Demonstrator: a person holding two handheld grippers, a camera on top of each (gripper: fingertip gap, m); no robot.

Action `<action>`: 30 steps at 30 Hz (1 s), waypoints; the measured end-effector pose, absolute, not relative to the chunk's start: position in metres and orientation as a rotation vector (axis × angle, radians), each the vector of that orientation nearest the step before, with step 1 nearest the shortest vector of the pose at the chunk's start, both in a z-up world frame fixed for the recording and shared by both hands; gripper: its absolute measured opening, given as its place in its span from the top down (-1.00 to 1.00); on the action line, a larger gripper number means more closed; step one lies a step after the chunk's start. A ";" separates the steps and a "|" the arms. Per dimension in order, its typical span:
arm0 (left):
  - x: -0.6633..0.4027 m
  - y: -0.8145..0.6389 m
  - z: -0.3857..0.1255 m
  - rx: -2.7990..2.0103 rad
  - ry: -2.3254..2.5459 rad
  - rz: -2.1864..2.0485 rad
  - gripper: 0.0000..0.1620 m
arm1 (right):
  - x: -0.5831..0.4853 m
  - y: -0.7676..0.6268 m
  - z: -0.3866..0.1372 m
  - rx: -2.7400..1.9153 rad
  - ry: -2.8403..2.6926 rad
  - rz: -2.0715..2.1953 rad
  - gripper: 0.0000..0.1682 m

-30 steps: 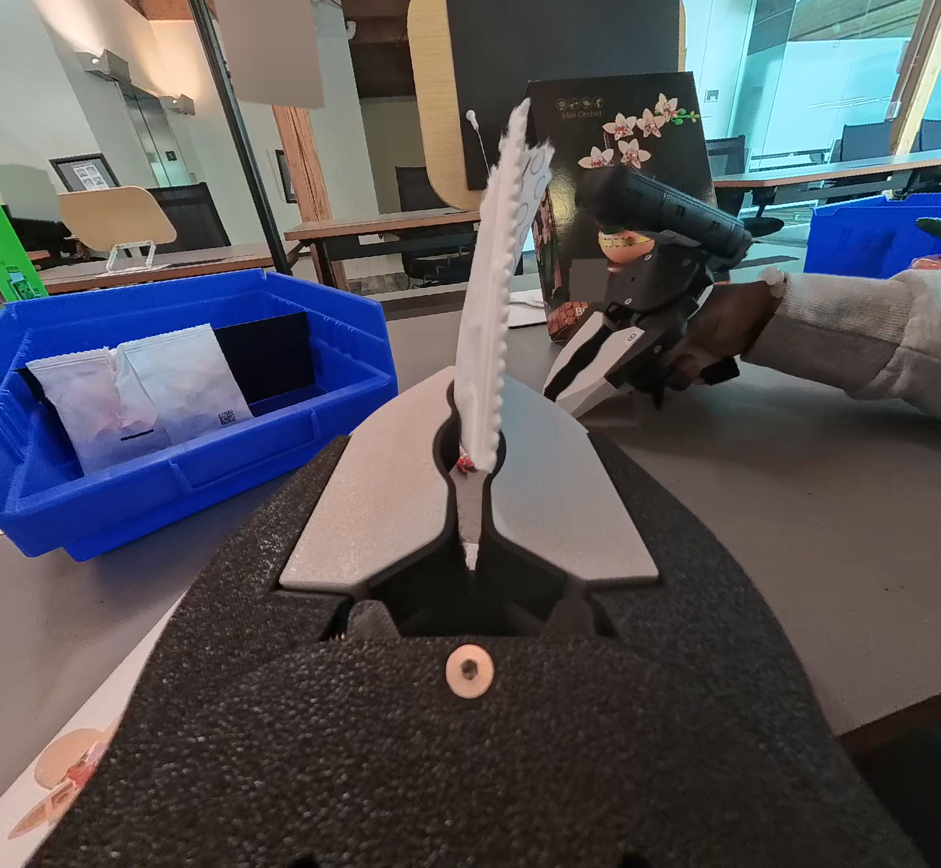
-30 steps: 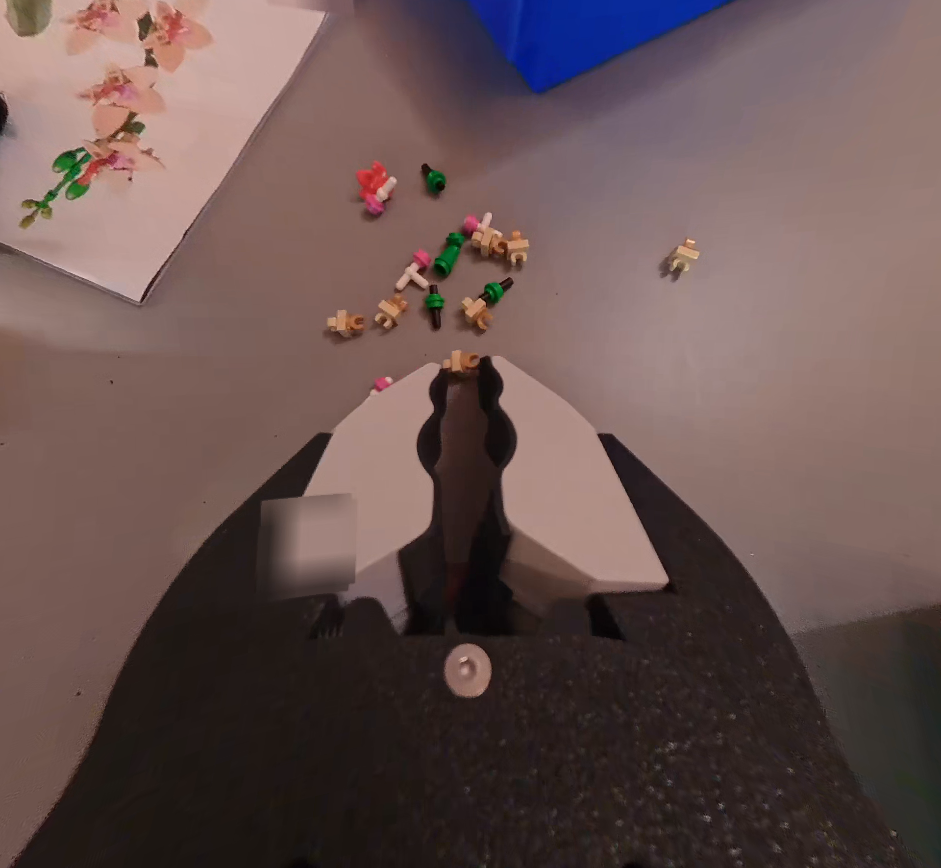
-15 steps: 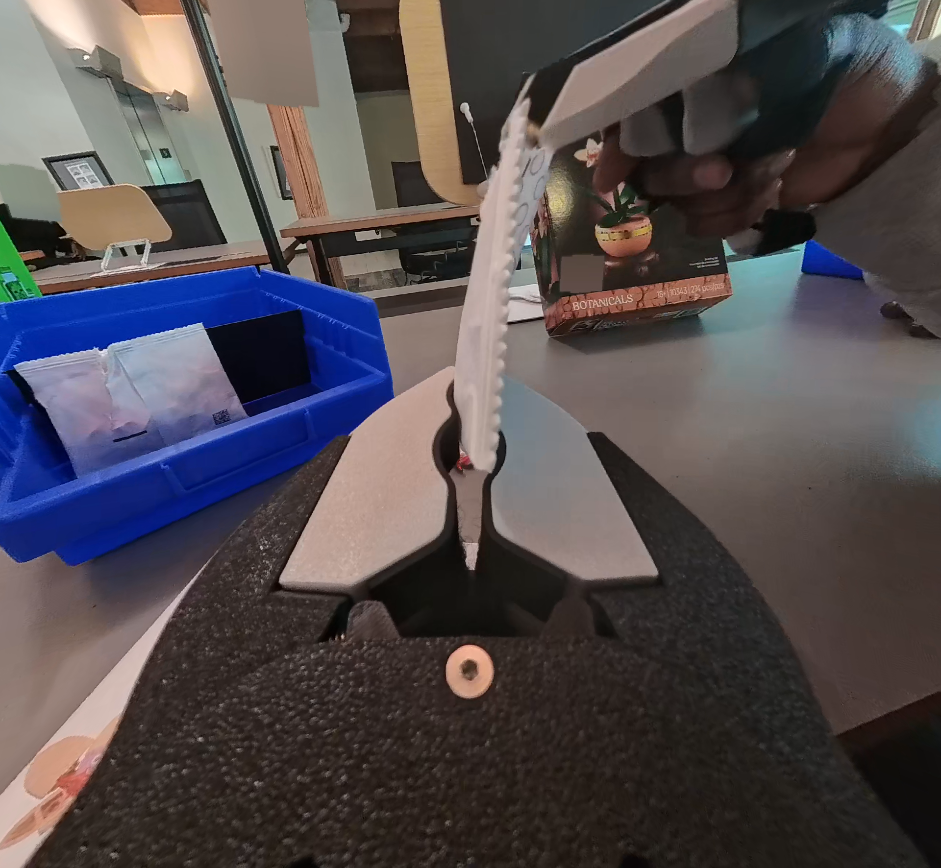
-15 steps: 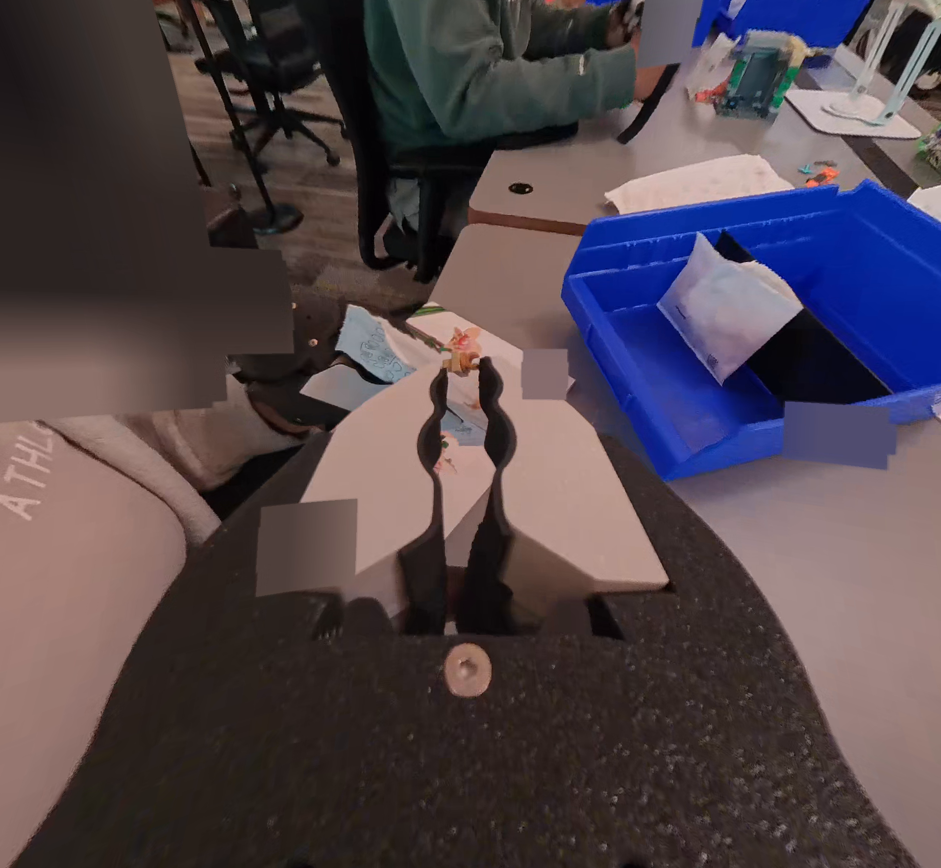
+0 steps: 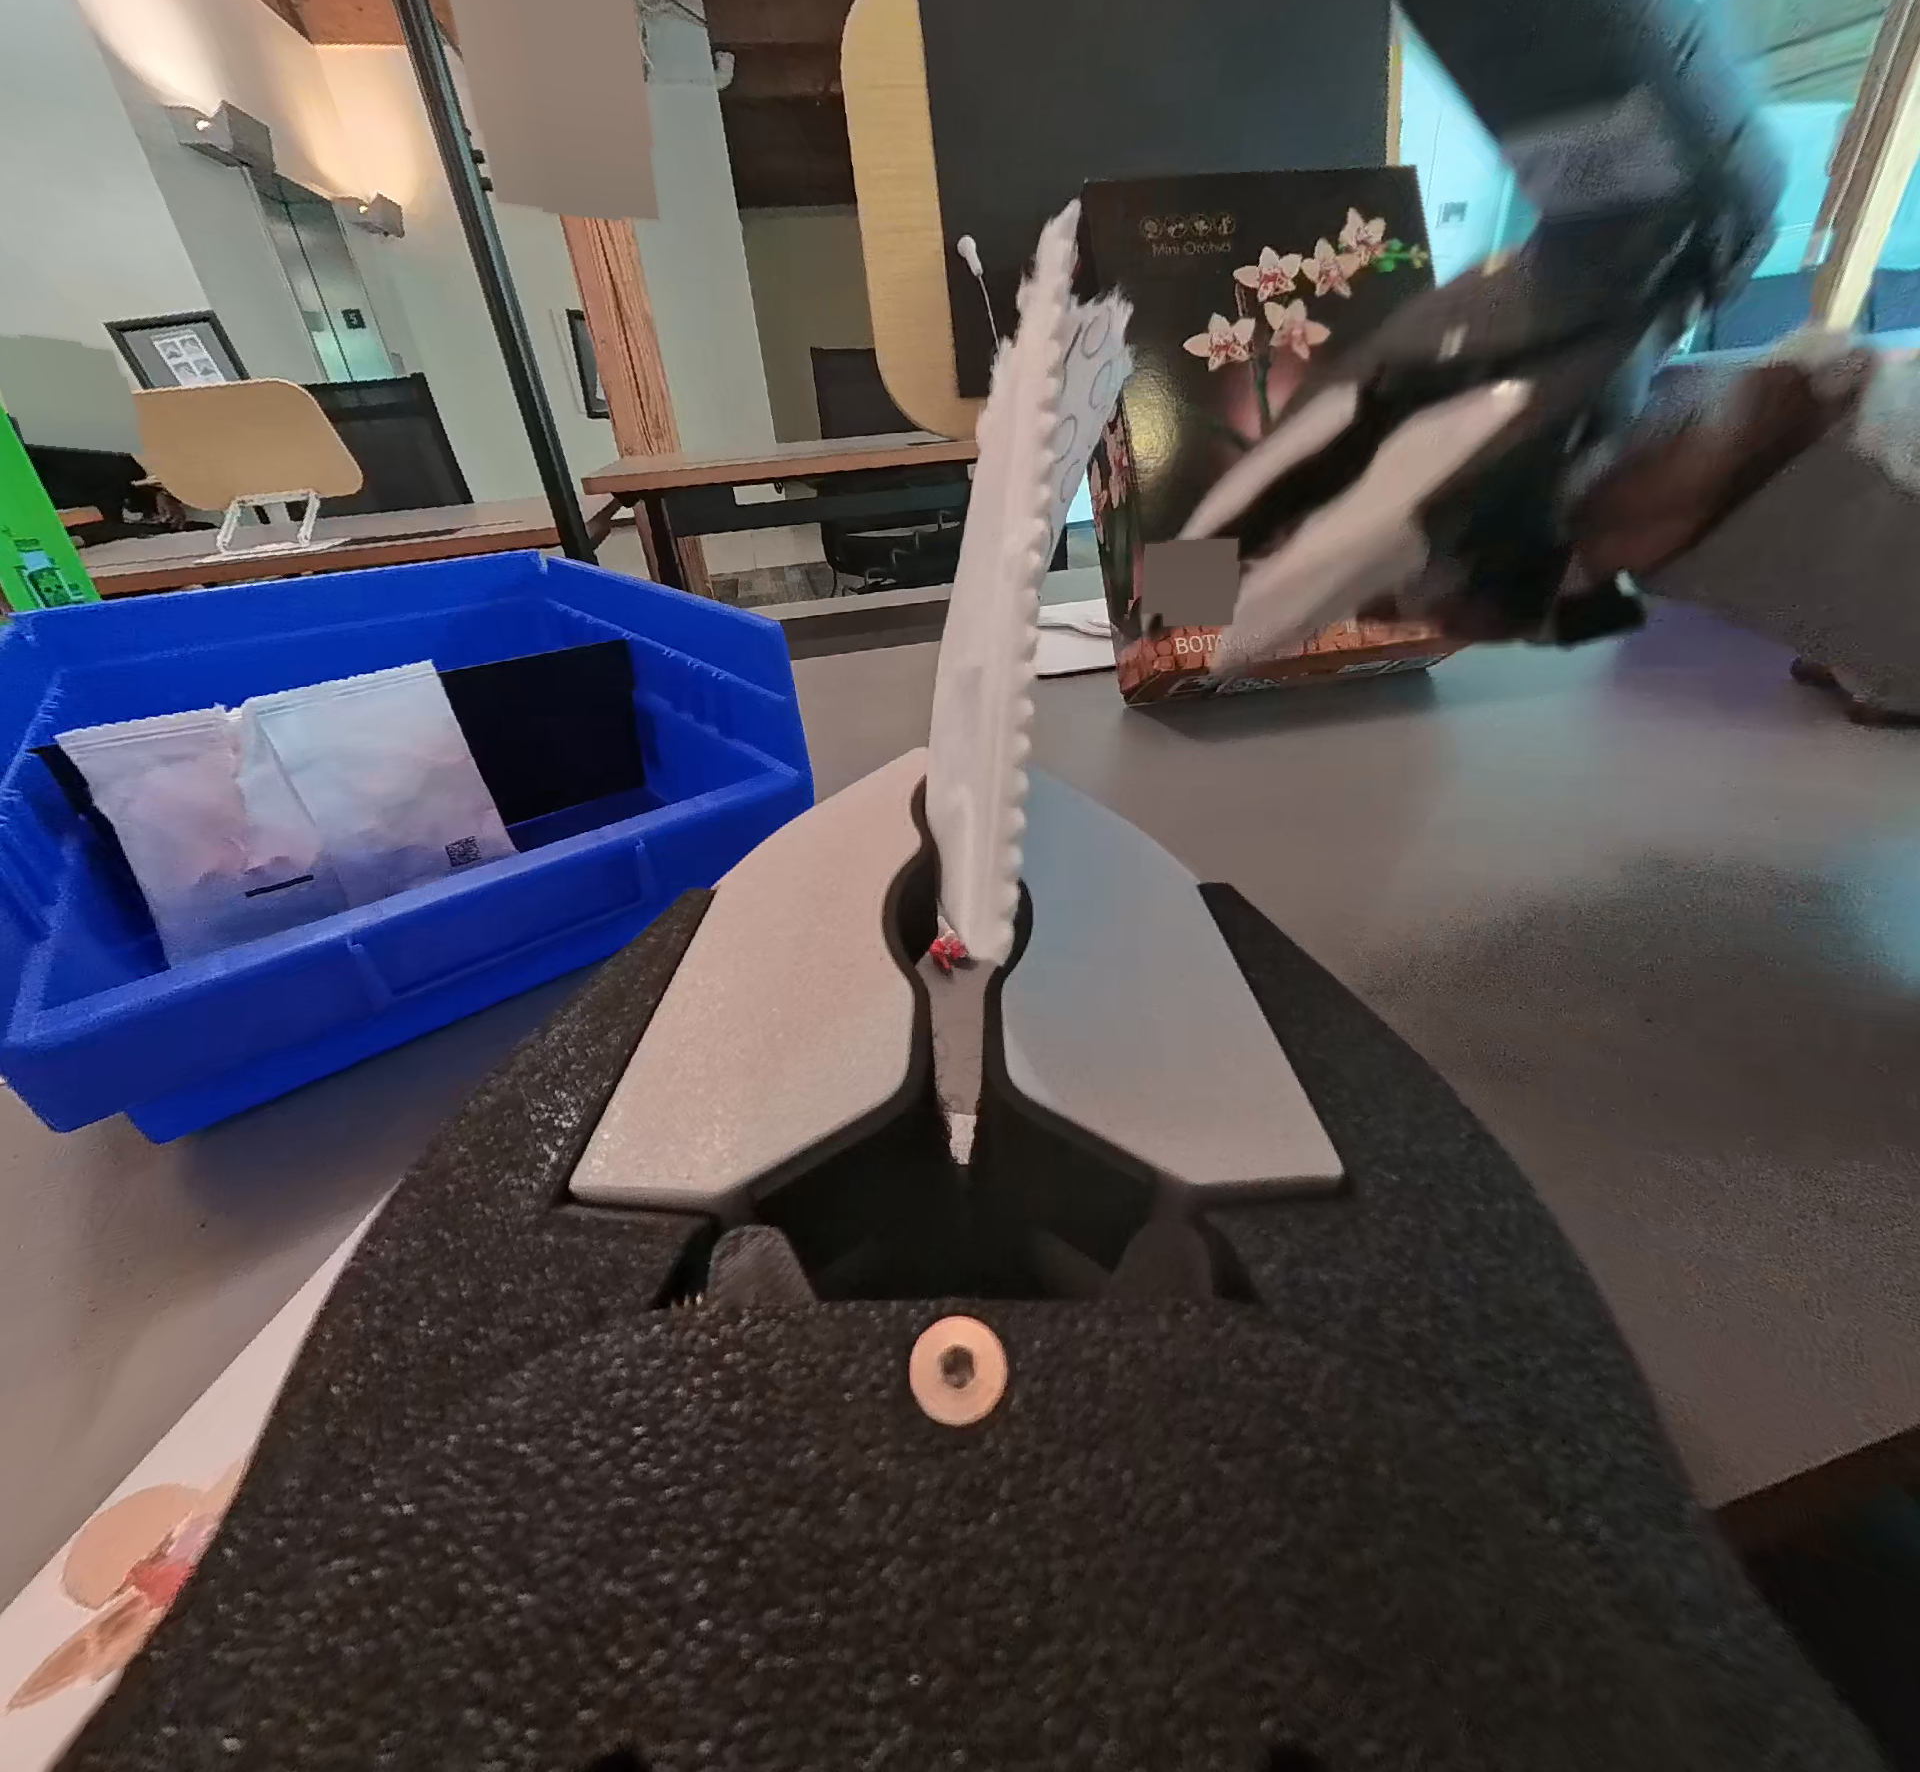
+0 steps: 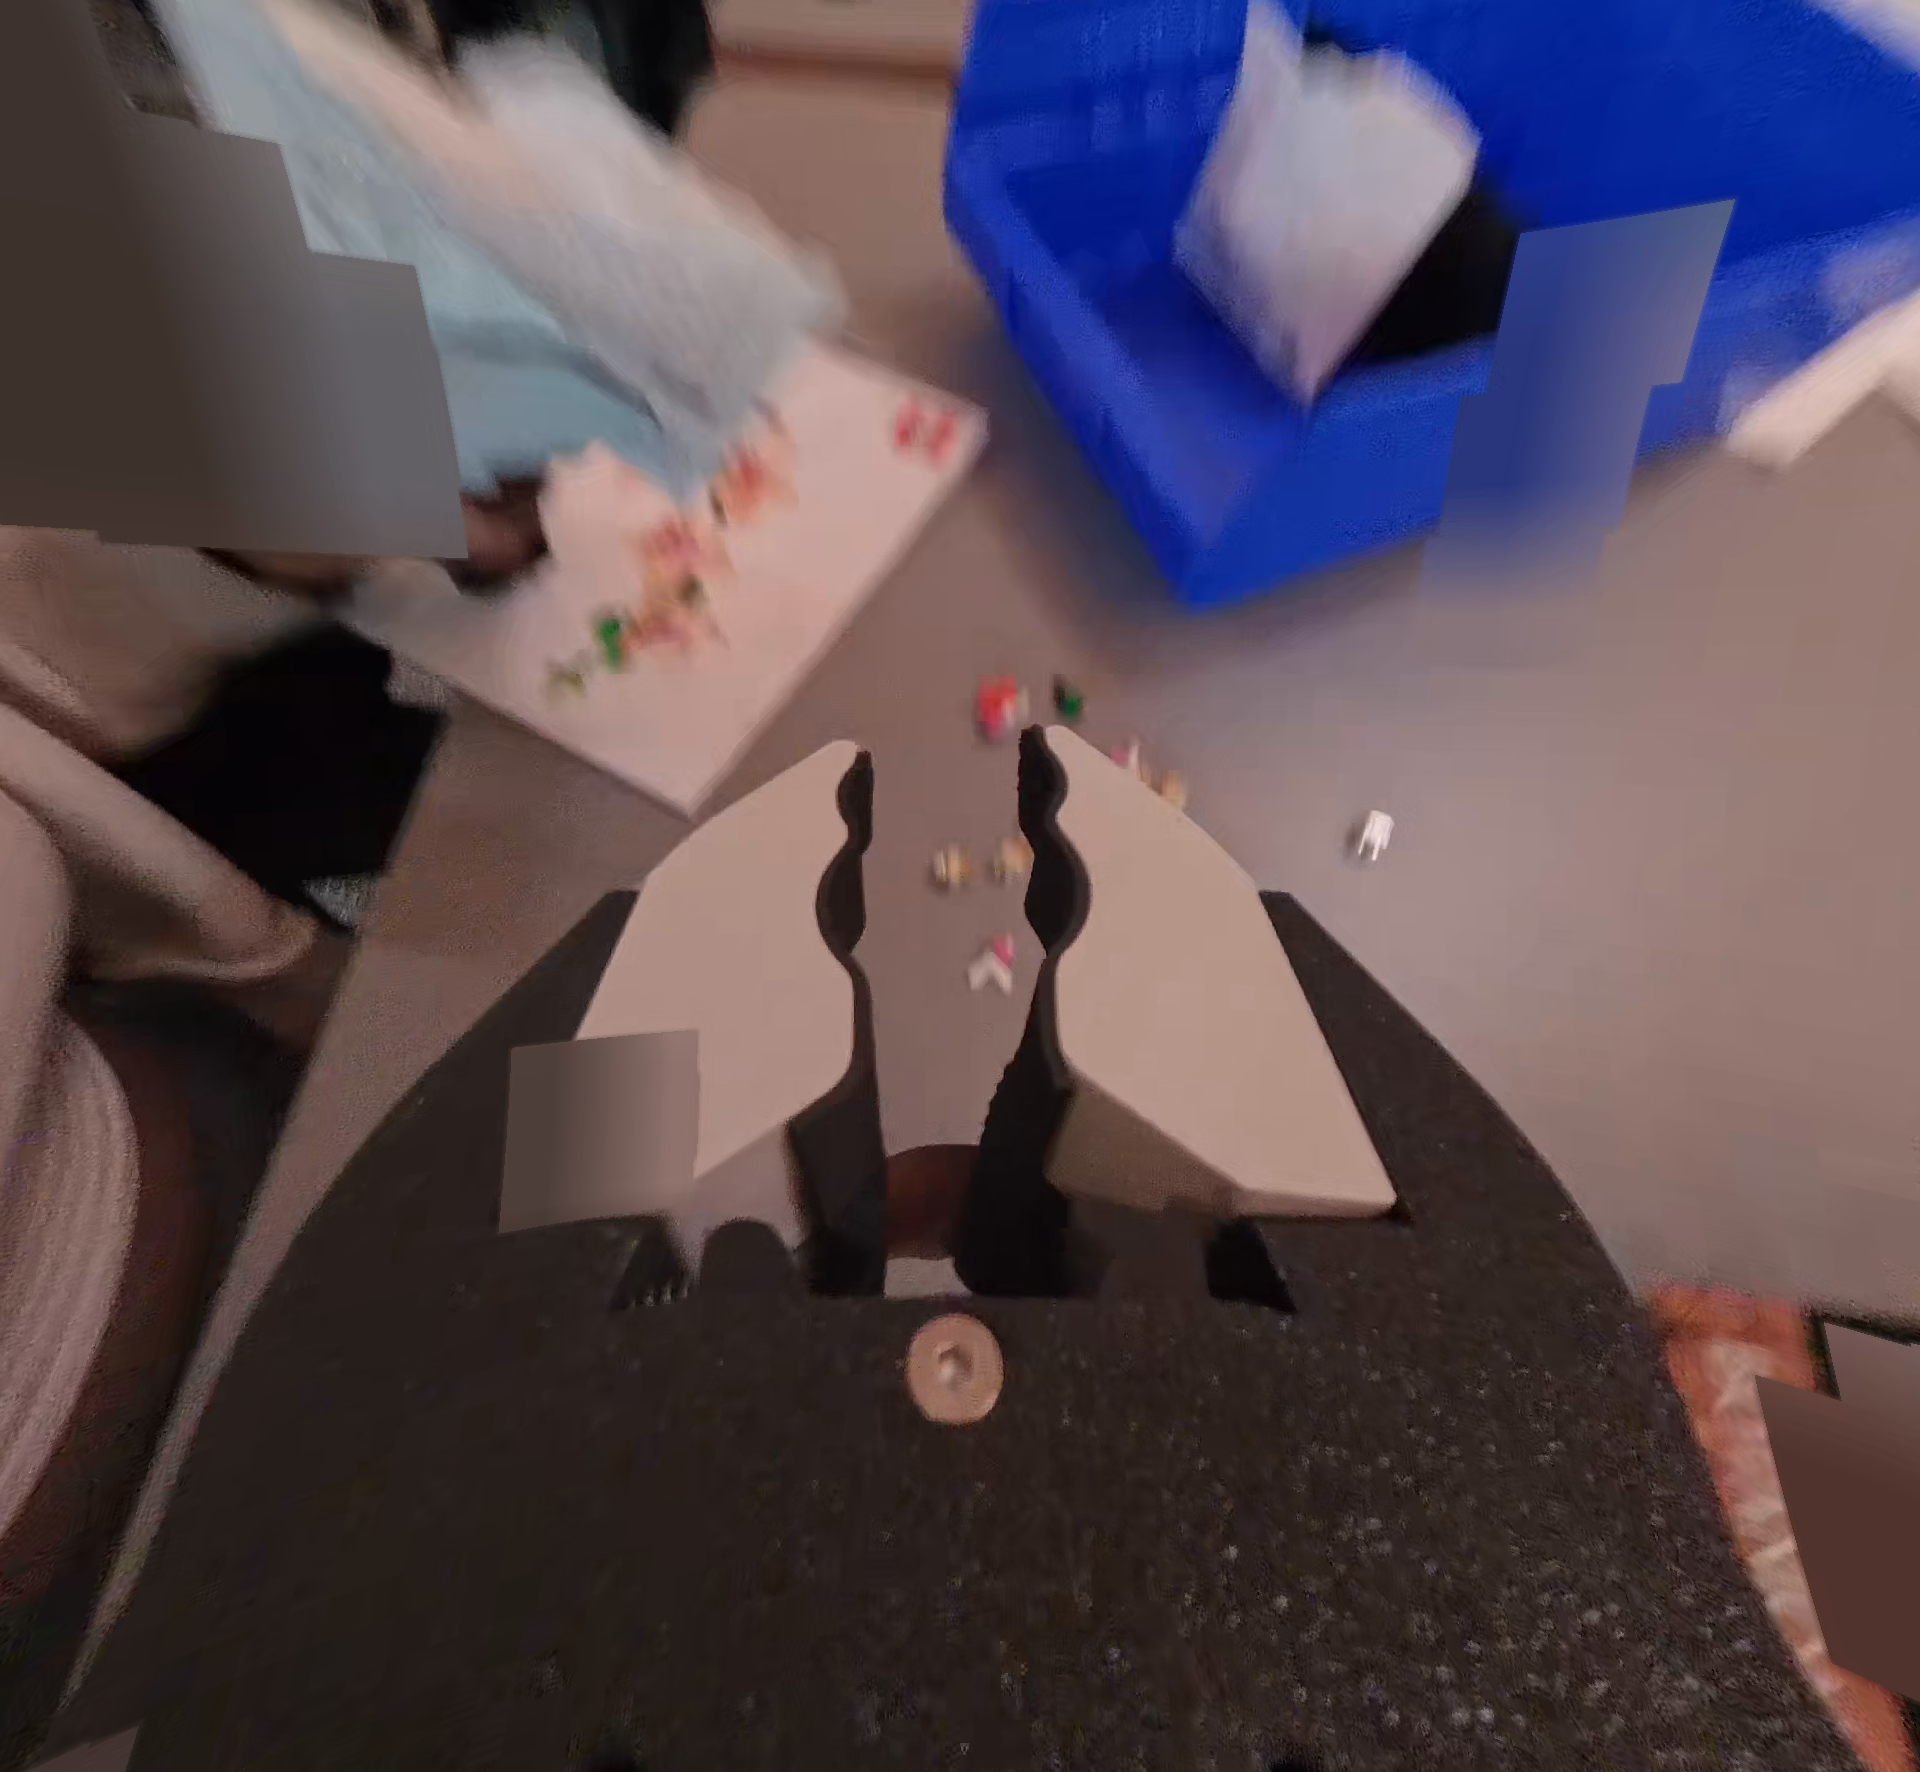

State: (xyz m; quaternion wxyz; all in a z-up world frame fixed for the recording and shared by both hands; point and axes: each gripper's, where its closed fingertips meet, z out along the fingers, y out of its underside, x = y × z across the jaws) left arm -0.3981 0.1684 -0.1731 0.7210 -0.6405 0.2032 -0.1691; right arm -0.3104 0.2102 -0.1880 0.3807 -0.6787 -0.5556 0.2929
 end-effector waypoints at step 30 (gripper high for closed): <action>-0.396 0.169 -0.175 -1.424 0.468 -0.367 0.98 | -0.373 0.166 -0.117 -1.476 -1.491 0.874 0.81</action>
